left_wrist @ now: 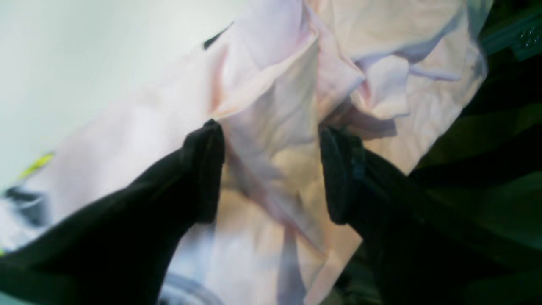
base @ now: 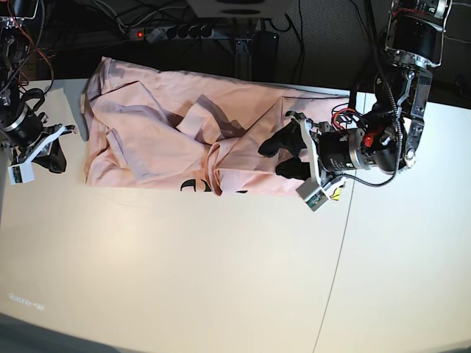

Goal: Fold the T-shirt properly
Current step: 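Press and smooth the folded end with the left gripper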

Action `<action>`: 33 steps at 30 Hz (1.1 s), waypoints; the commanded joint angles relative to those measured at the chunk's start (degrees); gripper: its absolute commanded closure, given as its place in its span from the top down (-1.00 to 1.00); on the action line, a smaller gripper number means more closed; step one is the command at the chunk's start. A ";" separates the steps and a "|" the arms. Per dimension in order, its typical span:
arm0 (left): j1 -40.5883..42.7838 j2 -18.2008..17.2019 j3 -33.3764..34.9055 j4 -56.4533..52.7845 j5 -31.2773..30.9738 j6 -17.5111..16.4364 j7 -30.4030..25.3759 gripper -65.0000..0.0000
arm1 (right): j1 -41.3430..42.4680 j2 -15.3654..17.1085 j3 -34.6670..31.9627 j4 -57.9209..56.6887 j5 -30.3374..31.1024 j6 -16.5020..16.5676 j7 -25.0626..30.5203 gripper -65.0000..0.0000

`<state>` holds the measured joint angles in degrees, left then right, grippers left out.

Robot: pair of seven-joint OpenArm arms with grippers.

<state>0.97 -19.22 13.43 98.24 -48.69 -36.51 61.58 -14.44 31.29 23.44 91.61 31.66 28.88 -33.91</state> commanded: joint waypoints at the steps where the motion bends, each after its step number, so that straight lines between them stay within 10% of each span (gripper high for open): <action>1: -0.98 0.35 -0.33 0.24 -0.50 -1.70 -1.44 0.19 | 0.44 1.25 0.70 0.85 0.48 3.06 1.07 -1.00; 33: -1.64 3.19 -0.26 -2.69 5.42 -1.66 -4.83 0.19 | 0.44 1.27 0.70 0.85 0.90 3.06 1.05 -1.00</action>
<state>0.30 -15.88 13.43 94.85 -42.50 -36.51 57.95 -14.44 31.29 23.44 91.61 31.90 28.88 -33.91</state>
